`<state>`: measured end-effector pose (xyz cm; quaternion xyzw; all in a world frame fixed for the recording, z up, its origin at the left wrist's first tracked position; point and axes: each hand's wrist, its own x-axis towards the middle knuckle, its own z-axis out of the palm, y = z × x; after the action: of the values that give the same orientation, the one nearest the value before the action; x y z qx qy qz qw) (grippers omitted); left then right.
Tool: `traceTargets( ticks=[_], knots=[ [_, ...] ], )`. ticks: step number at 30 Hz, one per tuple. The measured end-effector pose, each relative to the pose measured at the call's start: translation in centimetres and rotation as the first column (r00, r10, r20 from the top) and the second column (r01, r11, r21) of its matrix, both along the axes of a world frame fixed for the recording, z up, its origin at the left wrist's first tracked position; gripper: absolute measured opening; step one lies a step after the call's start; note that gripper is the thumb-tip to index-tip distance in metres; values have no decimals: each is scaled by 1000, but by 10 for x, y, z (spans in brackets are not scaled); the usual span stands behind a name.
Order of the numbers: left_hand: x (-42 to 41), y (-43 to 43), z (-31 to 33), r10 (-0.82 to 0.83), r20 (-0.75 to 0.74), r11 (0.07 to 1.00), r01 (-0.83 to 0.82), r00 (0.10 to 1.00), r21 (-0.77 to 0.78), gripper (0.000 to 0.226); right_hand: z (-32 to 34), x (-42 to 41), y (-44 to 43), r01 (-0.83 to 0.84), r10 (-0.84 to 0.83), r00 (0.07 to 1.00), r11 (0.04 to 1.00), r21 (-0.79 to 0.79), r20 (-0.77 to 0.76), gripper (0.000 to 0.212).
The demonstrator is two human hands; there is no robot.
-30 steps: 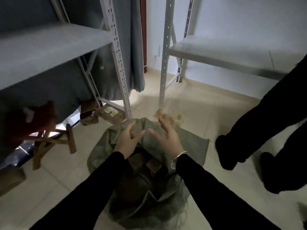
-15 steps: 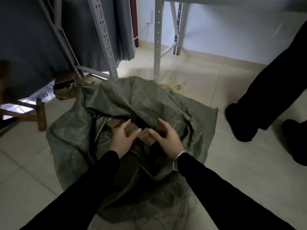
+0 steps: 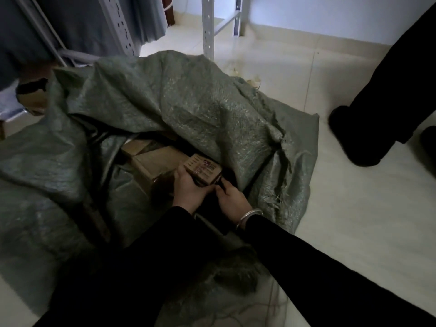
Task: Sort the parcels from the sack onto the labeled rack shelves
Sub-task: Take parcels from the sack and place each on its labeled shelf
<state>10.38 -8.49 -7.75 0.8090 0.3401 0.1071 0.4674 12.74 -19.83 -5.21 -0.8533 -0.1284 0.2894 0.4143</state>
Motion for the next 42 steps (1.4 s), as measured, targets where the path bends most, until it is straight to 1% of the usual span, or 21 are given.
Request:
traceTargets(
  ticks=[2, 5, 8, 9, 12, 13, 14, 15, 18, 20, 22, 24, 26, 27, 30, 33, 36, 38, 39, 40, 42],
  knots=[
    [1, 4, -8, 20, 18, 1000, -20, 1000, 24, 85, -4, -1, 1, -19, 19, 1000, 1000, -22, -12, 45],
    [-3, 11, -11, 62, 17, 998, -63, 998, 15, 78, -3, -4, 1, -29, 29, 999, 999, -23, -21, 48],
    [-13, 17, 10, 29, -52, 997, -33, 998, -76, 63, 13, -2, 1, 5, -5, 1000, 1000, -4, 11, 46],
    [-20, 20, 21, 30, -72, 993, -38, 997, -108, 65, 22, -2, 1, 11, -11, 1000, 1000, 5, 19, 45],
    [-48, 33, 70, 122, -88, 968, -138, 989, -211, 90, 72, -14, 7, -15, 15, 1000, 1000, 22, 7, 42],
    [-57, 38, 92, 138, -92, 963, -155, 986, -221, 92, 95, -20, 11, -15, 16, 1000, 999, 41, -7, 42],
    [-66, 41, 119, 145, -98, 955, -165, 985, -245, 88, 120, -26, 15, -14, 15, 1000, 997, 70, -17, 41],
    [-72, 43, 149, 144, -98, 946, -166, 985, -277, 79, 148, -30, 20, -27, 28, 1000, 995, 94, -10, 41],
    [-88, 54, 250, 153, -90, 925, -175, 984, -337, 33, 243, -35, 37, -115, 105, 990, 987, 116, 89, 43],
    [-97, 62, 322, 177, -46, 916, -182, 983, -358, 23, 309, -35, 45, -178, 155, 975, 974, 141, 161, 45],
    [-104, 69, 394, 206, 11, 911, -187, 979, -368, 20, 378, -33, 49, -259, 226, 942, 960, 110, 249, 47],
    [-104, 77, 465, 219, 49, 910, -186, 974, -371, 24, 446, -29, 48, -292, 254, 912, 953, 74, 323, 45],
    [-106, 78, 525, 234, 69, 896, -188, 970, -403, 41, 507, -25, 44, -271, 226, 898, 960, 71, 377, 41],
    [-106, 77, 553, 237, 70, 892, -189, 969, -411, 47, 537, -24, 41, -258, 213, 898, 964, 69, 385, 40],
    [-114, 67, 640, 256, 86, 877, -194, 963, -439, 53, 621, -29, 34, -232, 203, 917, 972, 46, 342, 38],
    [-121, 63, 734, 256, 137, 881, -173, 957, -440, 54, 715, -33, 33, -256, 211, 918, 962, 97, 335, 37],
    [-126, 65, 833, 220, 194, 874, -105, 956, -474, 52, 814, -32, 37, -287, 219, 905, 947, 142, 366, 37],
    [-136, 65, 892, 193, 236, 865, -52, 952, -500, 45, 877, -37, 42, -307, 225, 886, 940, 150, 406, 36],
    [-140, 67, 919, 172, 273, 866, -13, 947, -500, 47, 908, -40, 44, -310, 223, 871, 941, 137, 438, 36],
    [-145, 68, 946, 157, 303, 862, 19, 940, -506, 54, 936, -43, 45, -306, 211, 857, 943, 134, 470, 35],
    [-156, 69, 995, 152, 324, 833, 55, 934, -551, 64, 989, -52, 44, -276, 157, 845, 947, 166, 512, 35]
  ],
)
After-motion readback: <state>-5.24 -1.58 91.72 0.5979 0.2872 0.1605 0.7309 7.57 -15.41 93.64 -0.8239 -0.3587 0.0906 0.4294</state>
